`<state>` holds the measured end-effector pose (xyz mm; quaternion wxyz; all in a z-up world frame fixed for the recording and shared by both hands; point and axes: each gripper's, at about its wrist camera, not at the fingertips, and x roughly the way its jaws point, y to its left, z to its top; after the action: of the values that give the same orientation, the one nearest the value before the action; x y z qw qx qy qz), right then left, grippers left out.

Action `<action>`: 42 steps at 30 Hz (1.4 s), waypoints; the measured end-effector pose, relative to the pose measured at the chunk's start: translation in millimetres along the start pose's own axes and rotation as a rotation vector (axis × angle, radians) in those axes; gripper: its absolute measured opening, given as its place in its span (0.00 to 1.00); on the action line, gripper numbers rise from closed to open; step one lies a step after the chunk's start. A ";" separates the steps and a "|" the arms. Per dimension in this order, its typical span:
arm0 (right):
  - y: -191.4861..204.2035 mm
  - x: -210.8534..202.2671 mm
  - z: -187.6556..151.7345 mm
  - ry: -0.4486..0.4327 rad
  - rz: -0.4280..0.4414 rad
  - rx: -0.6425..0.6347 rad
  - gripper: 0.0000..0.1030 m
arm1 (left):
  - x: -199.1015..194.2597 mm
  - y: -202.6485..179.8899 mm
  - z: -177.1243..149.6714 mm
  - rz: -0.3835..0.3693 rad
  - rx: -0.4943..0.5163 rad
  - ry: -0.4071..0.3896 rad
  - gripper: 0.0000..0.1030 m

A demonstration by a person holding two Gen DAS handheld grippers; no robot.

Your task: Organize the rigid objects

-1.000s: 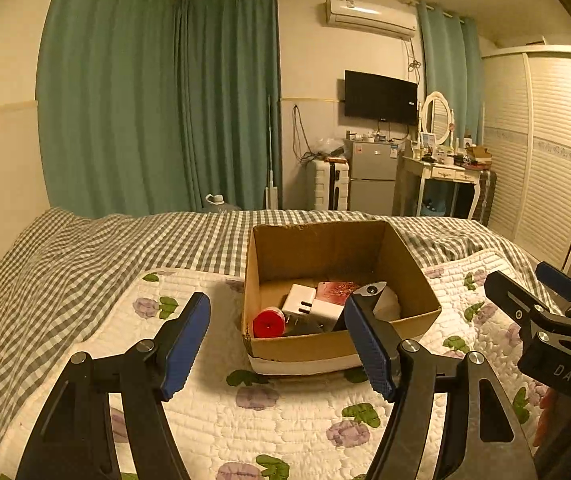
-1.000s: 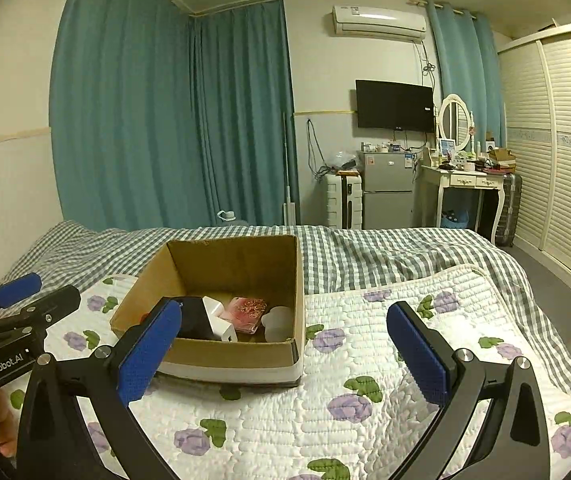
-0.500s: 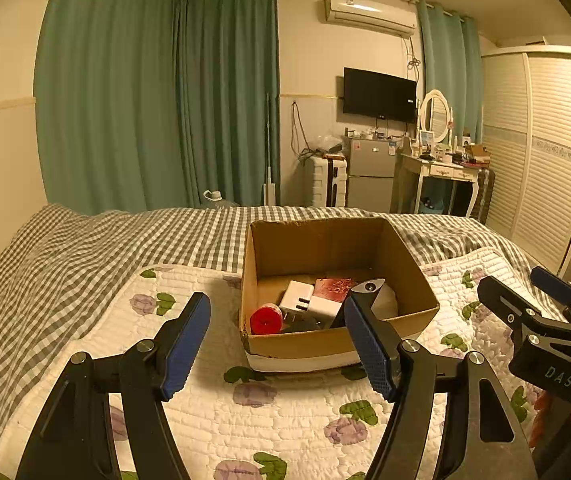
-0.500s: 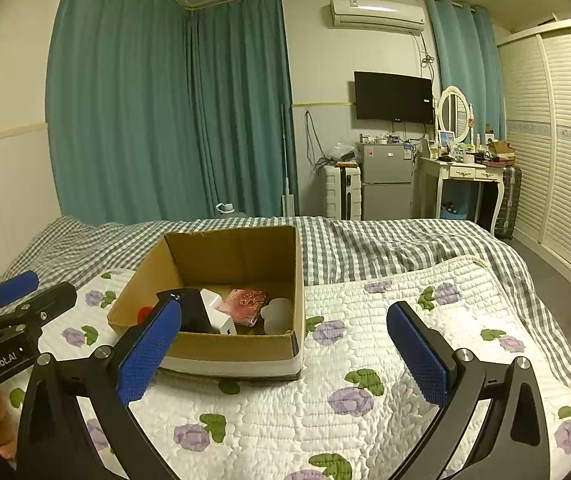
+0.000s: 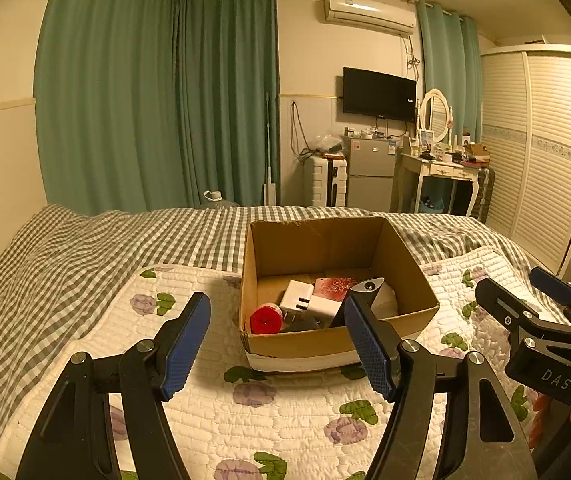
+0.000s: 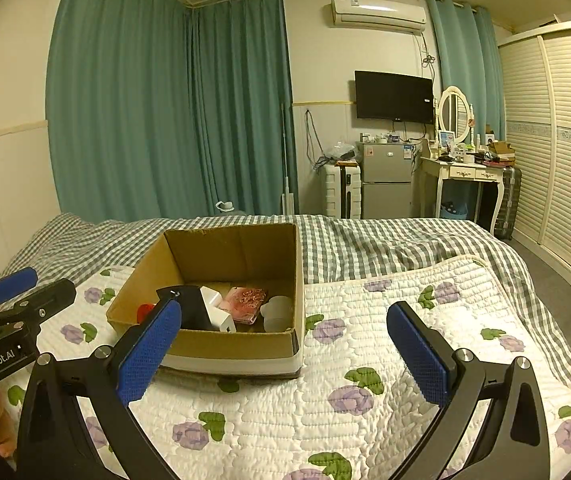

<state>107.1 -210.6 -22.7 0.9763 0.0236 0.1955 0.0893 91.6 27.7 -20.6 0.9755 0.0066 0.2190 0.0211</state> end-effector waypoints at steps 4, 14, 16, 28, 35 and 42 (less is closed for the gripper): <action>0.9 -0.6 -1.8 0.001 0.000 -0.004 1.00 | -0.8 0.1 0.2 0.000 0.001 0.000 0.70; 1.9 0.1 -3.0 0.007 0.000 -0.005 1.00 | -0.6 -0.1 0.2 -0.001 0.002 -0.002 0.70; 2.0 0.6 -3.1 0.008 0.001 -0.006 1.00 | -1.0 -0.1 0.4 0.001 0.002 -0.003 0.70; 2.2 1.0 -3.3 0.011 0.001 -0.005 1.00 | -2.4 0.1 1.0 0.003 0.000 -0.004 0.70; 1.4 2.5 -4.1 0.015 0.000 -0.004 1.00 | -0.7 -0.7 0.4 0.003 0.005 0.002 0.70; 1.5 3.4 -4.5 0.018 0.001 -0.003 1.00 | 2.4 -0.7 0.4 0.004 0.006 0.002 0.70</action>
<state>108.2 -208.5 -28.0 0.9745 0.0212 0.2042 0.0902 93.9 27.1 -21.2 0.9752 0.0101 0.2201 0.0225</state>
